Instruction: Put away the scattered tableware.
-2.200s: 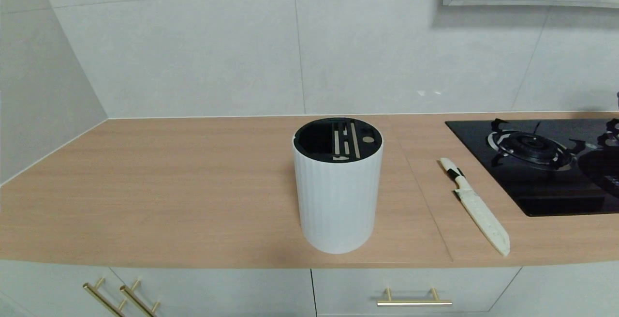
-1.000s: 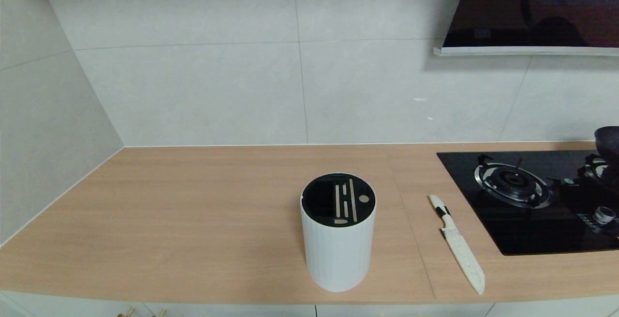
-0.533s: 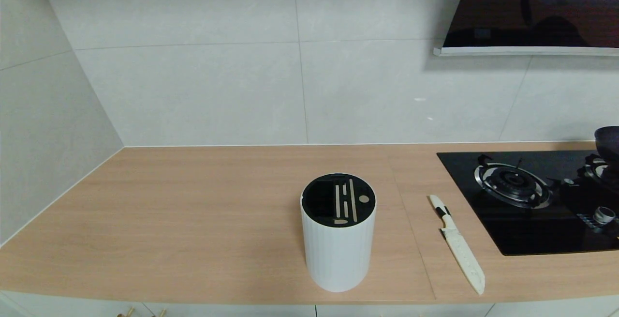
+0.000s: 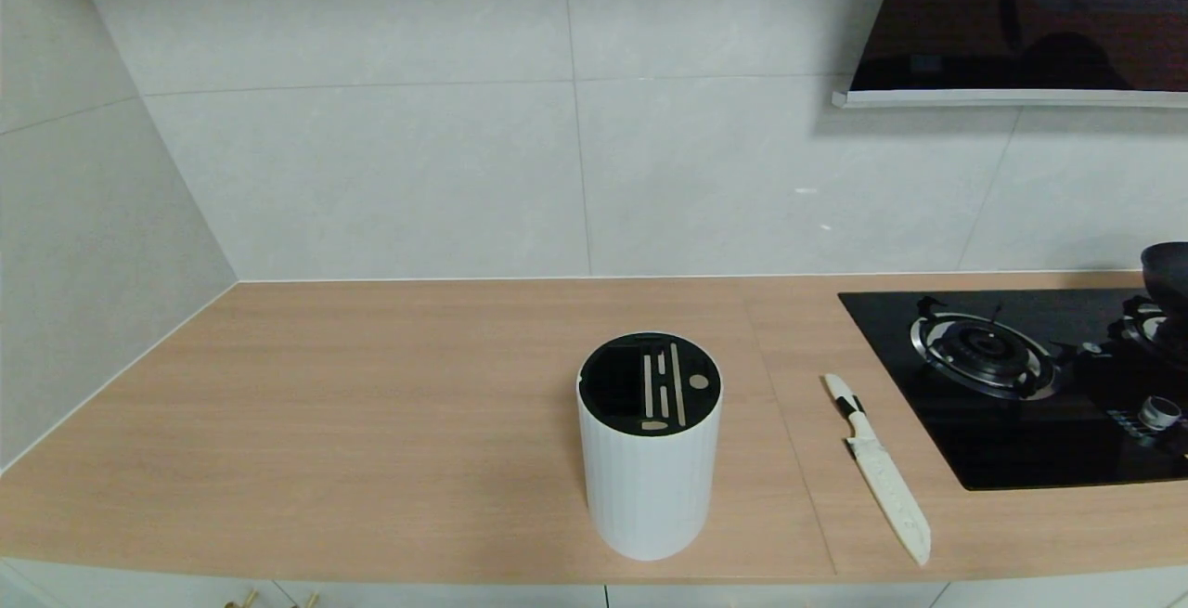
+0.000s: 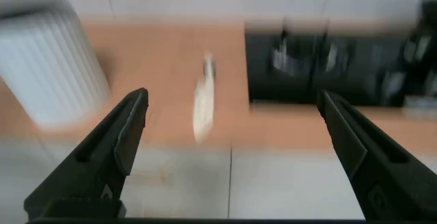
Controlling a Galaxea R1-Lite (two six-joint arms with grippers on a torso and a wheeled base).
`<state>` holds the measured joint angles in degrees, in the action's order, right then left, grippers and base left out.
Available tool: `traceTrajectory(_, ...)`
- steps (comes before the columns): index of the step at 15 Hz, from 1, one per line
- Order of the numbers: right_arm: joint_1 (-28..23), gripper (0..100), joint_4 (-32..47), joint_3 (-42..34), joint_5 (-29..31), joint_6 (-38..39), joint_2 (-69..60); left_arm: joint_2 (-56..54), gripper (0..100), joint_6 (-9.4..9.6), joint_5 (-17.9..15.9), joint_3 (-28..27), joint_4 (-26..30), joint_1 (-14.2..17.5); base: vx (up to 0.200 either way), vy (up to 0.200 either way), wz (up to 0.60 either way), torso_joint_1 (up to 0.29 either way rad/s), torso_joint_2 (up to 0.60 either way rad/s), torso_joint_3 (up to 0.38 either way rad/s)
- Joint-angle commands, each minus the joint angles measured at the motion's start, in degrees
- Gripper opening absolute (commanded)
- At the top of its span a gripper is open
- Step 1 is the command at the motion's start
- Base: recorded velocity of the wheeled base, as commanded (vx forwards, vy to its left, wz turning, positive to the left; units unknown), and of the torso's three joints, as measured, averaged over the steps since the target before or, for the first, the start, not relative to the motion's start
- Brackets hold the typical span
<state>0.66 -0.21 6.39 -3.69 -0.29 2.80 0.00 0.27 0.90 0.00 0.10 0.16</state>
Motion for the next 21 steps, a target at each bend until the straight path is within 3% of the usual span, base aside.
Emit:
traceTrajectory(1,4.1,100,-0.4,4.4,-2.4,0.1,13.7,0.0,100,0.00,0.1,0.0,0.0,0.0,0.000,0.000,0.00,0.000,0.00,0.000)
traceTrajectory(6,6.8,100,-3.0,13.5,-2.5,0.2,44.0,0.0,100,0.00,0.1,0.0,0.0,0.0,0.000,0.000,0.00,0.000,0.00,0.000)
traceTrajectory(11,11.1,100,-18.6,16.3,-0.4,0.1,70.7,0.0,100,0.00,0.0,0.0,0.0,0.0,0.000,0.000,0.00,0.000,0.00,0.000)
traceTrajectory(16,11.3,100,-31.1,20.1,1.8,-0.1,91.9,0.0,100,-0.09,0.0,0.0,0.0,0.0,0.000,0.000,0.00,0.000,0.00,0.000)
traceTrajectory(21,11.4,100,-37.0,24.9,4.8,-0.3,106.2,0.0,100,0.00,0.1,0.0,0.0,0.0,0.000,0.000,0.00,0.000,0.00,0.000)
